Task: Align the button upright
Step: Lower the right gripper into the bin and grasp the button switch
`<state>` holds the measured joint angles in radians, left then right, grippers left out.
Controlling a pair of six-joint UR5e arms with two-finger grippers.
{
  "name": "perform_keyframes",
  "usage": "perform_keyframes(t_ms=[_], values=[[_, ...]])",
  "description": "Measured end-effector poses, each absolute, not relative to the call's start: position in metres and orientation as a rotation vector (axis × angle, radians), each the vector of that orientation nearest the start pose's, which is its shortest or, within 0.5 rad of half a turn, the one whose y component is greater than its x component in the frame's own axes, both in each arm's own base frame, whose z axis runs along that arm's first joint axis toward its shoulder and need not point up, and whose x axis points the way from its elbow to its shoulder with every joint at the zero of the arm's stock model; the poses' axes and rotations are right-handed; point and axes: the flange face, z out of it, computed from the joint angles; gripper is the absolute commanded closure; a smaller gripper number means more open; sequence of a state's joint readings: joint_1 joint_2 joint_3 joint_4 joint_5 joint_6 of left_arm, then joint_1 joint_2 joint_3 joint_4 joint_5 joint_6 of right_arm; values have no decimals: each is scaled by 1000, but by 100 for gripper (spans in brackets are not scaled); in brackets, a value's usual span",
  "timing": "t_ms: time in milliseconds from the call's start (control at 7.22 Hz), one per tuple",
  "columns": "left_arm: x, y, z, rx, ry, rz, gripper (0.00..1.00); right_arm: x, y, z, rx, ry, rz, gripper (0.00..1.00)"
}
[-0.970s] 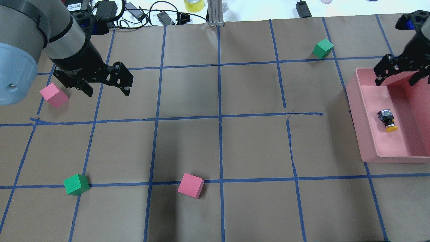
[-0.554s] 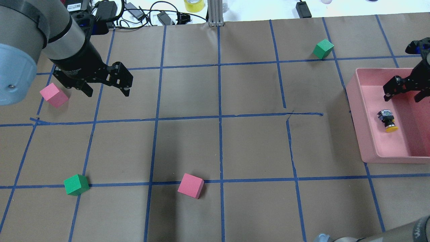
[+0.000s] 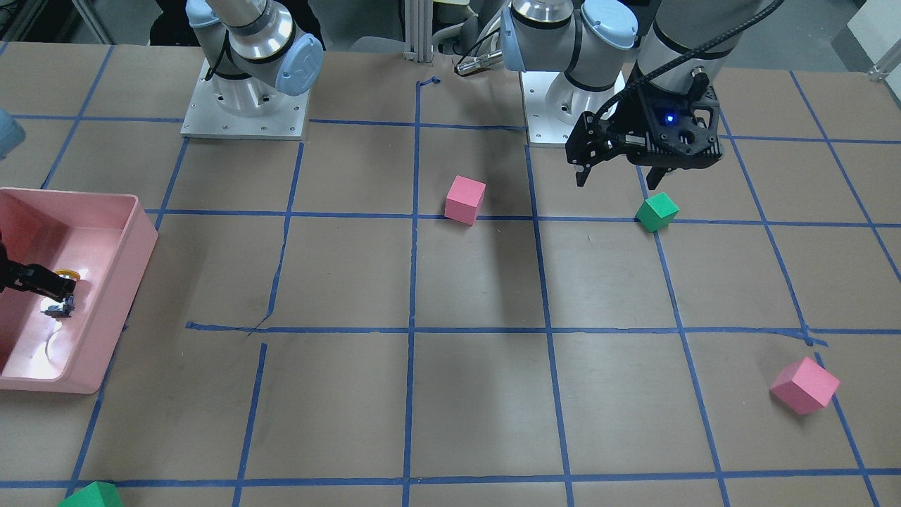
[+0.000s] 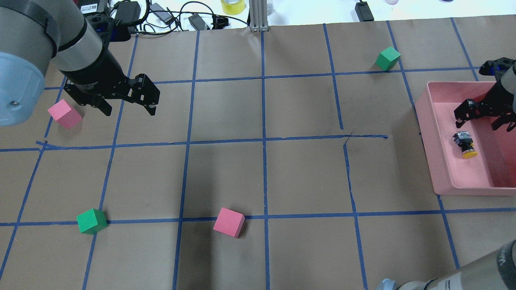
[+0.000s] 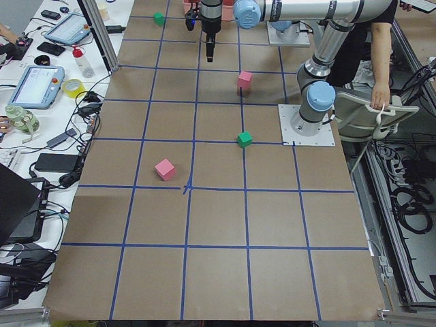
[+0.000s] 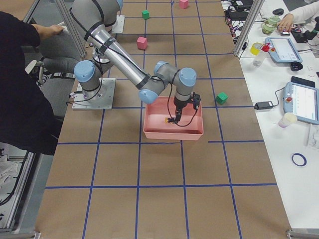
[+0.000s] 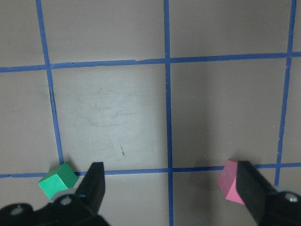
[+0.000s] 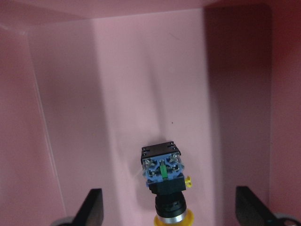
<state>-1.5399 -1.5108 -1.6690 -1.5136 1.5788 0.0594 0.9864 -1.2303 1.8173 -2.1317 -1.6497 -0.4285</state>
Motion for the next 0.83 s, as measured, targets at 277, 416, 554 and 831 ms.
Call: perform_keyframes(t_ms=[277, 416, 554, 831], values=[[-118, -472, 474, 44, 3132, -30, 0, -208, -542, 235, 245, 3178, 115, 0], [-118, -472, 475, 43, 3132, -31, 0, -207, -542, 232, 243, 3171, 117, 0], [-118, -471, 475, 43, 3132, -30, 0, -207, -543, 227, 240, 3164, 129, 0], [-118, -470, 476, 42, 3132, -31, 0, -208, -544, 213, 236, 3153, 165, 0]])
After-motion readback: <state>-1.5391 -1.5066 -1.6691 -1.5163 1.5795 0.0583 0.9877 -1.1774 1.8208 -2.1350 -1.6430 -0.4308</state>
